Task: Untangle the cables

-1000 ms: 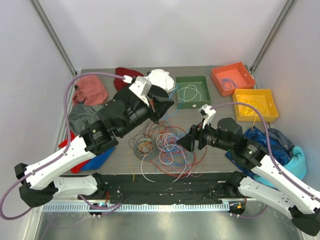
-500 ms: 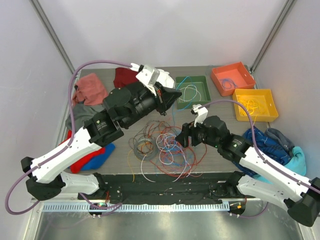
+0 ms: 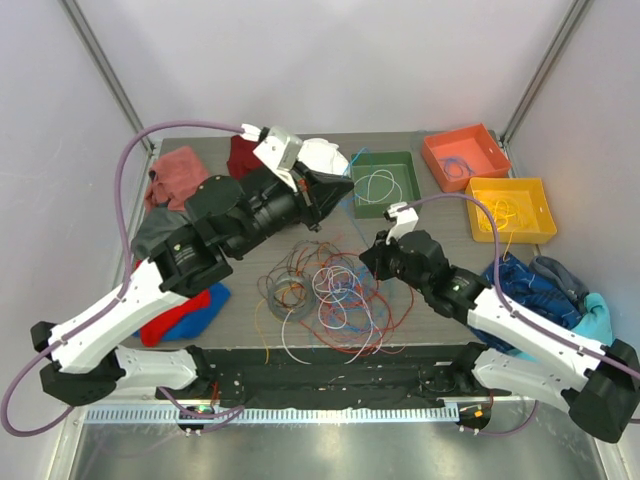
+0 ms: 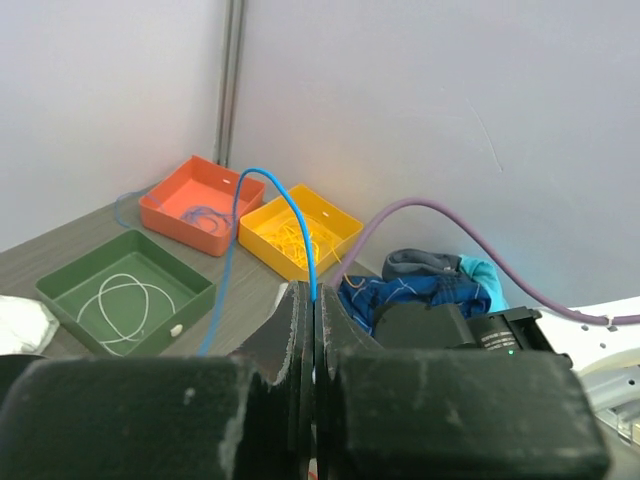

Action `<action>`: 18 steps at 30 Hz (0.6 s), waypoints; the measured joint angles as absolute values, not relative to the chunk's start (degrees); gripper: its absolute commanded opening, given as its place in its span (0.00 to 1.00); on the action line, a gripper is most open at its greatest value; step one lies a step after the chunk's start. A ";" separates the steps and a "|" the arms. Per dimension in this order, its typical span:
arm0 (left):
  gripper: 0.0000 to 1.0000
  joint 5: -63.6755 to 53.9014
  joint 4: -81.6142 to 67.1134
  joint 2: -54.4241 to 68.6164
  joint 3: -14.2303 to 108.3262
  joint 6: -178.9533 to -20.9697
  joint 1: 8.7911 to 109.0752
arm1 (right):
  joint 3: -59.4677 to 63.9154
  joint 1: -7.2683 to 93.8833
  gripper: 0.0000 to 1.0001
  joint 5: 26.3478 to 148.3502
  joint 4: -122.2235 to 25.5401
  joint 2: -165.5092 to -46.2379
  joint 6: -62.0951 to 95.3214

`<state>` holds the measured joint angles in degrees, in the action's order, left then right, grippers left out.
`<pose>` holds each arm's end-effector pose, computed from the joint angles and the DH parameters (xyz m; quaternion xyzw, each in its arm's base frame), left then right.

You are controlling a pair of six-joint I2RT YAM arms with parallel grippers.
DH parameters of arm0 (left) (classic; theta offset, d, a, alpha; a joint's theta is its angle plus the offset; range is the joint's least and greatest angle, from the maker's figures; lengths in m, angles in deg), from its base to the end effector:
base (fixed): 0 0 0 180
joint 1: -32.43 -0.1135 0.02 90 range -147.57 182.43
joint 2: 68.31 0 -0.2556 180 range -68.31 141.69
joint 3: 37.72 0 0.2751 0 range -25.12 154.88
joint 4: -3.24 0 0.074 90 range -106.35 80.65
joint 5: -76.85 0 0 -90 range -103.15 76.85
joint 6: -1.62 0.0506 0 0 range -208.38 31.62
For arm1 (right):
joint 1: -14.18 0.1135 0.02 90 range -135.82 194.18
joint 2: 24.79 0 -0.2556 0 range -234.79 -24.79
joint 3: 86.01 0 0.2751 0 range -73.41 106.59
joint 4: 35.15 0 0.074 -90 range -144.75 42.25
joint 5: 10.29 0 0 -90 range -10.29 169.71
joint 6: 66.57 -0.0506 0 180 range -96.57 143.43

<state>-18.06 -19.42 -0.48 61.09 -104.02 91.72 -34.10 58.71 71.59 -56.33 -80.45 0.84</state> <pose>0.1480 -0.2407 0.5098 0.2128 0.6186 -0.4375 0.6170 0.1924 0.1792 0.2543 -0.1226 0.8328 0.2468 0.4800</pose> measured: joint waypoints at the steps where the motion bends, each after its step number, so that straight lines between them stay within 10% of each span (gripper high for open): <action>1: 0.00 -18.51 -19.81 -1.18 61.05 -103.82 91.72 | -34.10 58.71 0.01 70.78 -56.41 -79.64 0.71; 9: 0.05 -25.25 -18.79 -11.38 53.64 -102.25 91.72 | -17.18 58.71 0.01 65.05 -63.87 -75.34 4.64; 11: 0.19 -27.06 -18.22 -14.01 50.65 -102.25 91.72 | -8.59 58.71 0.01 64.29 -65.24 -75.71 6.30; 15: 0.99 -30.80 -17.10 -18.33 44.35 -102.47 91.72 | 7.30 58.71 0.01 63.02 -66.77 -77.70 9.21; 18: 1.00 -32.59 -16.64 -20.04 40.70 -103.71 91.72 | 16.21 58.71 0.01 61.56 -68.78 -79.69 10.98</action>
<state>-32.59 -16.64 -20.04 40.70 -103.71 91.72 16.21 58.71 61.56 -68.78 -79.69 10.98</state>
